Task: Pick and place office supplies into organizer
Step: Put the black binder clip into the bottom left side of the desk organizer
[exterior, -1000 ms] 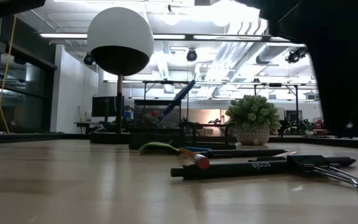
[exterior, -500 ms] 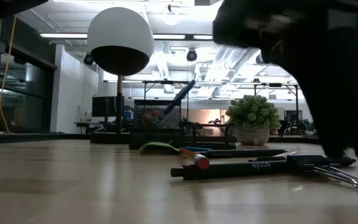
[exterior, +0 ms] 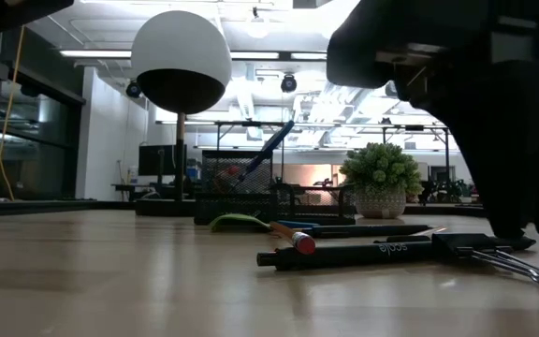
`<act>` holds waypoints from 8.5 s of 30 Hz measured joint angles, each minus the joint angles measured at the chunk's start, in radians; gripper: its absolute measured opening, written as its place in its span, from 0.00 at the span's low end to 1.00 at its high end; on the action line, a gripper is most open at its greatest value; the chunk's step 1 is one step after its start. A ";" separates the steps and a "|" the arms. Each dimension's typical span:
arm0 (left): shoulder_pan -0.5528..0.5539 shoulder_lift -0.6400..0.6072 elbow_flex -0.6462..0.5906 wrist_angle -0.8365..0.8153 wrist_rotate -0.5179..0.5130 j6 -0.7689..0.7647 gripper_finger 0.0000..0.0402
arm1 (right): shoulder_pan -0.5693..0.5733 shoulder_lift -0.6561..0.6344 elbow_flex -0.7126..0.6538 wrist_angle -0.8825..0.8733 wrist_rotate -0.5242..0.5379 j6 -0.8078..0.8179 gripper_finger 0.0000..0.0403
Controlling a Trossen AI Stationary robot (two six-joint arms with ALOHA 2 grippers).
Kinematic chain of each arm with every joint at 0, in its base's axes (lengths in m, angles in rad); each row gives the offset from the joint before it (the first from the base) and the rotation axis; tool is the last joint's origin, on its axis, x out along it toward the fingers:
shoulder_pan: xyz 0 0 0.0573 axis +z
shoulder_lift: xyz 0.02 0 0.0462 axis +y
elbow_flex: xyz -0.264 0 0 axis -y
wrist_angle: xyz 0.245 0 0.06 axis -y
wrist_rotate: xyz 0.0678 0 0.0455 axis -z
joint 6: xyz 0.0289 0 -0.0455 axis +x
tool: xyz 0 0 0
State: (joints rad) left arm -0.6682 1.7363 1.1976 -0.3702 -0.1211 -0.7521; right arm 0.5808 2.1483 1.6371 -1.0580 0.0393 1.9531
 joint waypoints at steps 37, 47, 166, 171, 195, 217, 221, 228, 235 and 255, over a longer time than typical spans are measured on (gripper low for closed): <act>0.000 0.000 0.000 0.005 -0.014 -0.005 0.14 | 0.001 0.000 0.000 0.008 0.021 -0.090 0.27; 0.000 0.000 0.000 0.006 -0.014 -0.005 0.14 | -0.014 0.000 0.000 0.009 0.005 -0.123 0.27; 0.000 0.000 0.000 -0.001 -0.016 0.013 0.14 | -0.049 0.085 0.171 -0.062 0.052 -0.325 0.00; 0.000 0.000 0.000 -0.001 0.005 0.012 0.14 | -0.084 0.083 0.293 -0.233 0.173 -0.383 0.00; -0.065 -0.109 0.001 -0.216 -0.029 -0.041 0.14 | -0.468 0.081 0.426 -0.127 0.262 -1.361 0.00; -0.074 -0.276 0.001 -0.195 0.142 -0.280 0.14 | -0.551 0.165 0.425 -0.018 0.270 -1.753 0.00; -0.073 -0.300 0.000 -0.195 0.151 -0.309 0.14 | -0.548 0.168 0.417 0.011 0.278 -1.778 0.00; -0.073 -0.307 0.000 -0.168 0.149 -0.354 0.14 | -0.550 0.171 0.402 0.027 0.297 -1.843 0.00; -0.073 -0.307 0.000 -0.144 0.148 -0.356 0.14 | -0.549 0.171 0.400 0.032 0.299 -1.881 0.00; -0.073 -0.307 0.000 -0.148 0.148 -0.355 0.14 | -0.550 0.171 0.401 0.040 0.280 -1.936 0.08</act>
State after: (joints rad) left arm -0.7410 1.4292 1.1976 -0.5178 0.0265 -1.1069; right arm 0.0308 2.3192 2.0377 -1.0183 0.3191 0.0173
